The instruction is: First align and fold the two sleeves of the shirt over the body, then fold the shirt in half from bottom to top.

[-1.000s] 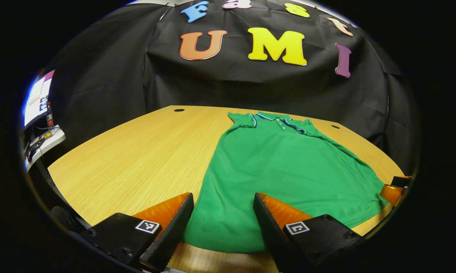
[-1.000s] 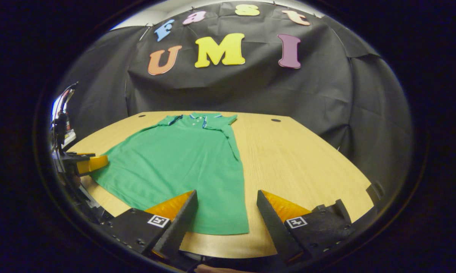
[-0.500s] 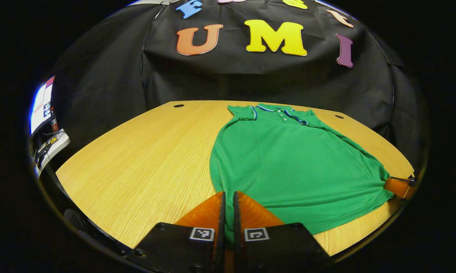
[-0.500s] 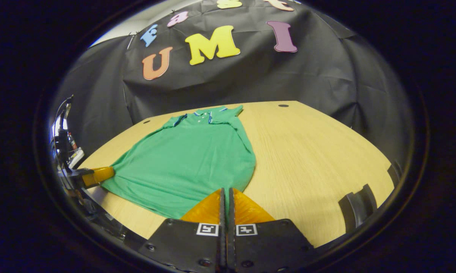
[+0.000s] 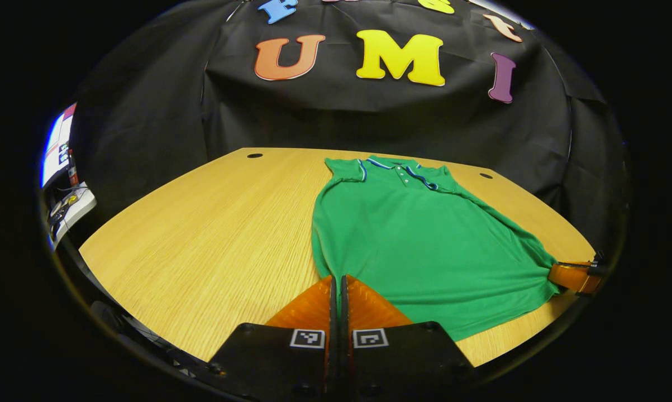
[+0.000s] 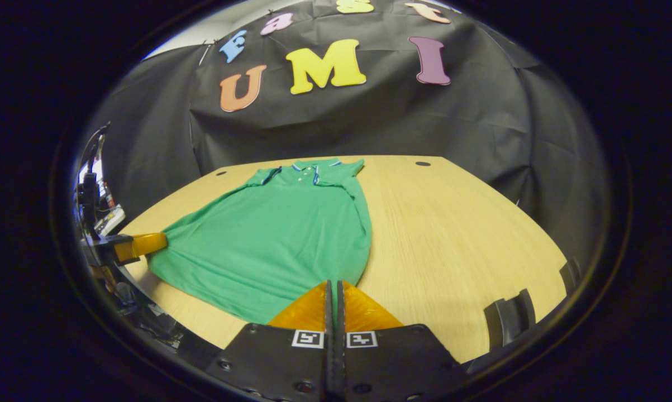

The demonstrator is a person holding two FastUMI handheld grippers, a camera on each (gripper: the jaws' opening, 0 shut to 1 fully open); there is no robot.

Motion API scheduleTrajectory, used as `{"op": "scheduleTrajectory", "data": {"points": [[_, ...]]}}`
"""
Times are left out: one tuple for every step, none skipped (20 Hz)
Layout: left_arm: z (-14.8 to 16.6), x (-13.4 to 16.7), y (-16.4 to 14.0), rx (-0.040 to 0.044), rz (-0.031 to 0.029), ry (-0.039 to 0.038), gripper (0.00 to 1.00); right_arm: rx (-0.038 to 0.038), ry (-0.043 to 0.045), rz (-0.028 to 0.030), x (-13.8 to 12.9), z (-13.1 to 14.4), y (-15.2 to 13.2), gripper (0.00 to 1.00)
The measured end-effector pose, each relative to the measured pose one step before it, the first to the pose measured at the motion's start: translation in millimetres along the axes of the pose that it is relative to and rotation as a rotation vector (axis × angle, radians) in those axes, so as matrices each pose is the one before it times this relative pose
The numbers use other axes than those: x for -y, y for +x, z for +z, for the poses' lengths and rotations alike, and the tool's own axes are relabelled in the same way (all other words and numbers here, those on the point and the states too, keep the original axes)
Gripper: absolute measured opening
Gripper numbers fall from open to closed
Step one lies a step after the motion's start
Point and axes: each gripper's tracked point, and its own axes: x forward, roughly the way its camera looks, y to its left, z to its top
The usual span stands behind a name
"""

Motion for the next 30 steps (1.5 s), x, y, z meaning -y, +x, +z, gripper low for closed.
{"op": "scheduleTrajectory", "data": {"points": [[5.6, 1.53, -0.11, 0.00963, -0.00498, 0.00218, 0.06, 0.01077, 0.00436, 0.00578, -0.76, 6.87, -0.87, 0.0], [7.14, -1.3, 0.66, 0.01135, 0.00356, 0.00232, 0.06, 0.00911, -0.0068, 0.00276, -0.57, 7.71, 0.02, 0.0], [6.12, 0.06, 2.36, 0.00716, 0.00067, 0.00297, 0.06, 0.0115, -0.01236, 0.00046, -0.69, 8.06, 0.53, 0.0], [6.86, 0.0, 0.95, 0.00723, -0.00155, 0.00156, 0.06, 0.01149, -0.00593, -0.00077, 0.39, 10.29, 0.23, 0.0], [8.81, 0.96, 1.28, 0.01346, -0.00282, -0.0026, 0.06, 0.00887, -0.00232, 0.00817, -2.88, 9.84, 1.75, 0.0], [10.12, 1.37, 3.38, 0.01388, -0.0072, -0.00238, 0.06, 0.01342, -0.00318, 0.00374, -1.59, 12.81, 1.86, 0.0], [9.97, 1.75, 3.44, 0.01518, -0.00537, -0.00381, 0.06, 0.01915, -0.00731, -0.00221, -0.28, 13.65, 2.6, 0.0], [11.11, 0.43, 5.43, 0.01546, -0.00177, -0.00359, 0.06, 0.01954, -0.0151, -0.00422, 0.27, 14.56, 4.42, 0.0], [12.12, 1.65, 6.65, 0.01251, -0.00311, -0.0009, 0.06, 0.02159, -0.01277, -0.00495, 0.41, 14.28, 3.79, 0.0], [11.96, 1.6, 7.67, 0.01449, -0.00466, 0.00125, 0.06, 0.01966, -0.00723, -0.00183, 0.42, 15.05, 6.06, 0.0], [11.05, 0.78, 9.32, 0.01186, -0.00462, 0.00377, 0.06, 0.01604, -0.003, 0.00019, -0.81, 14.38, 7.03, 0.0], [12.32, 0.81, 9.62, 0.0087, -0.00681, 0.00374, 0.05, 0.01365, -0.004, -0.00339, 0.49, 14.33, 7.85, 0.0], [13.56, 1.45, 8.04, 0.01336, -0.00616, 0.0002, 0.06, 0.01392, -0.00716, -0.00647, 1.43, 13.79, 10.26, 0.0], [13.0, 0.43, 10.31, 0.01187, -0.00544, -0.00103, 0.05, 0.01357, -0.00655, -0.00713, 1.12, 13.71, 10.59, 0.0], [11.0, 0.33, 10.04, 0.0086, -0.00672, 0.00207, 0.06, 0.01672, -0.00413, -0.00246, -0.91, 13.85, 10.14, 0.0], [12.89, -0.84, 10.27, 0.01462, -0.00099, 0.00411, 0.06, 0.00979, -0.00206, -0.00307, 0.28, 13.41, 11.51, 0.0], [10.64, -0.43, 12.18, 0.01016, -0.00294, 0.01003, 0.06, 0.0075, 0.00179, -0.00271, -0.32, 10.62, 11.05, 0.0], [9.67, -2.91, 10.5, 0.0075, 0.00646, 0.00735, 0.06, 0.00632, 0.00434, -0.00084, -1.4, 12.02, 11.7, 0.0], [10.15, 0.77, 13.57, 0.00924, -0.0076, 0.00863, 0.06, 0.01255, 0.00417, -0.0067, -0.27, 12.03, 13.5, 0.0], [7.29, 0.68, 12.39, 0.00792, -0.00568, 0.00187, 0.05, 0.00818, -0.00369, -0.00957, 0.33, 10.15, 12.44, 0.0], [6.51, -1.68, 13.44, 0.00448, 0.00026, 0.00398, 0.06, 0.0067, -0.00195, -0.00425, -1.12, 8.61, 12.73, 0.0], [5.86, -1.81, 16.31, 0.00133, -0.00059, 0.01149, 0.05, 0.00514, 0.00091, 0.00217, -2.94, 7.59, 12.5, 0.0], [4.13, -3.27, 13.87, -0.0004, 0.00959, 0.00962, 0.06, 0.00325, -0.00312, -0.00014, -2.85, 6.75, 14.77, 0.0], [3.7, -2.58, 15.41, -0.00161, 0.00501, 0.01155, 0.05, 0.00209, -0.00783, -0.00323, 0.06, 5.21, 15.71, 0.0], [5.83, -2.91, 15.88, 0.00399, 0.00402, 0.00449, 0.06, -0.00108, -0.0088, -0.00943, -0.7, 2.57, 24.88, 0.0], [3.97, -4.05, 16.55, 0.00724, 0.00767, 0.00031, 0.06, -0.0045, -0.00851, -0.0141, 2.85, 1.85, 16.42, 0.0], [2.2, -3.15, 15.9, 0.00673, 0.0043, 0.0024, 0.06, -0.00464, 0.00234, -0.00583, 0.08, 2.63, 16.58, 0.0], [0.22, -5.28, 17.05, 0.0033, 0.01257, 0.00456, 0.06, 0.00363, 0.00888, -0.00335, 0.04, 3.44, 17.23, 0.0], [-3.88, -4.21, 17.38, -0.01221, 0.0092, 0.00716, 0.06, 0.00194, 0.01086, -0.0054, 1.25, 2.57, 18.27, 0.0], [-5.07, -2.79, 17.01, -0.01348, 0.00245, 0.00266, 0.06, -0.00763, 0.00645, -0.00413, 0.98, -0.31, 19.26, 0.0]]}}
